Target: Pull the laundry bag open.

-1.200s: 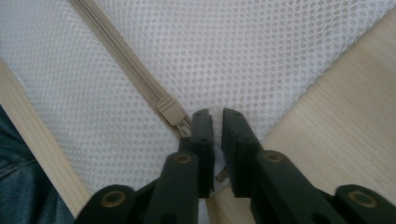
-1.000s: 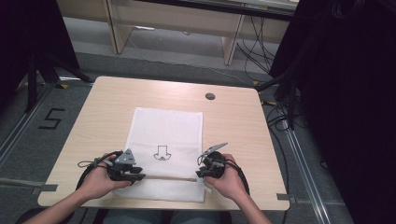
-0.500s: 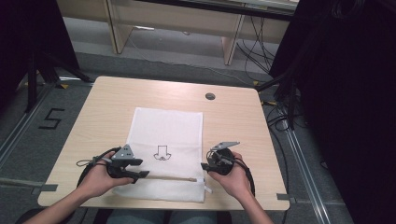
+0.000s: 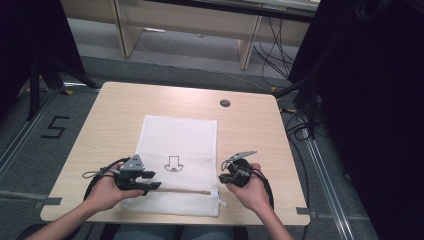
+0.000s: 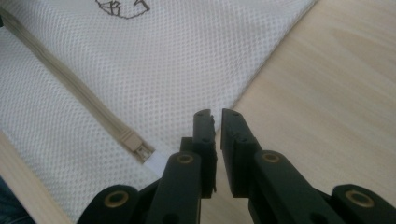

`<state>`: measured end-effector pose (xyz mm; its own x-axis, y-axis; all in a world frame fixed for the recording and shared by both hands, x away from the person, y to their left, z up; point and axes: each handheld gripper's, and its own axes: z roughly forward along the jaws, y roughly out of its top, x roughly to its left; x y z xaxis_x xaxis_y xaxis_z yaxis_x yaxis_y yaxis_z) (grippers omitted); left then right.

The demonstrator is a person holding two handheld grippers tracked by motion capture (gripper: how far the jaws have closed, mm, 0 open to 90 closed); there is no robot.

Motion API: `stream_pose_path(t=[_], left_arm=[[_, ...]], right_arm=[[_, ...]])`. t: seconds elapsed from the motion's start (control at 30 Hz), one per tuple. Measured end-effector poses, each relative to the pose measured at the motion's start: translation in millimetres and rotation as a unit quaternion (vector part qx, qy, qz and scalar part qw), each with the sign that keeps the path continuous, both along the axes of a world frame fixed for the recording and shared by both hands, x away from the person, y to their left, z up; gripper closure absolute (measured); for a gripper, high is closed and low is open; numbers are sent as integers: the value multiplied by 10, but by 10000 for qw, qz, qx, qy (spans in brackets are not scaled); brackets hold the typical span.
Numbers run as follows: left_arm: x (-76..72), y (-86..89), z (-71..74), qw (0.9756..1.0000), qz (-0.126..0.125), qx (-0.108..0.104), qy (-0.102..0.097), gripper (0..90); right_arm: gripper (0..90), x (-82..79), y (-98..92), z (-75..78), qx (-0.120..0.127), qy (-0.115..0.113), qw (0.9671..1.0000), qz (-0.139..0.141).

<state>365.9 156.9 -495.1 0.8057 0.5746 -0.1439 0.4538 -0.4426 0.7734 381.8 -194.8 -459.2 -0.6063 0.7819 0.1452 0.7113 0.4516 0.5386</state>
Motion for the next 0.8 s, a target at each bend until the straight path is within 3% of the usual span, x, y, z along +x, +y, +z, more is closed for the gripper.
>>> stream_pose_path(t=[0.13,0.2,0.23,0.3,0.4,0.53,0.57,0.7,0.8], left_arm=[[-5,-138,14,9999,-128,2,-49,545],[-6,-168,13,9998,-183,-26,-57,548],[-13,-194,13,9998,-203,-14,-79,553],[-32,-267,16,9995,-292,-24,-103,558],[-28,-328,23,9992,-377,-35,-151,565],[-7,-413,38,9990,-414,-80,-143,563],[9,-431,42,9988,-457,-44,-149,562],[34,-515,26,9988,-453,-130,-118,563],[59,-605,22,9982,-583,-33,-145,568]], right_arm=[[801,-8,1,-15,-97,24,9999,104],[805,-22,12,-11,-94,117,9999,49],[840,-14,11,-16,-121,28,9999,111],[891,-31,31,2,-139,151,9997,105],[900,-73,85,37,-262,405,9988,19],[900,-81,159,6,-257,520,9981,205],[900,-96,188,2,-270,702,9971,90],[900,-70,208,-50,-294,759,9966,122],[900,-40,200,-92,-321,782,9962,196]])
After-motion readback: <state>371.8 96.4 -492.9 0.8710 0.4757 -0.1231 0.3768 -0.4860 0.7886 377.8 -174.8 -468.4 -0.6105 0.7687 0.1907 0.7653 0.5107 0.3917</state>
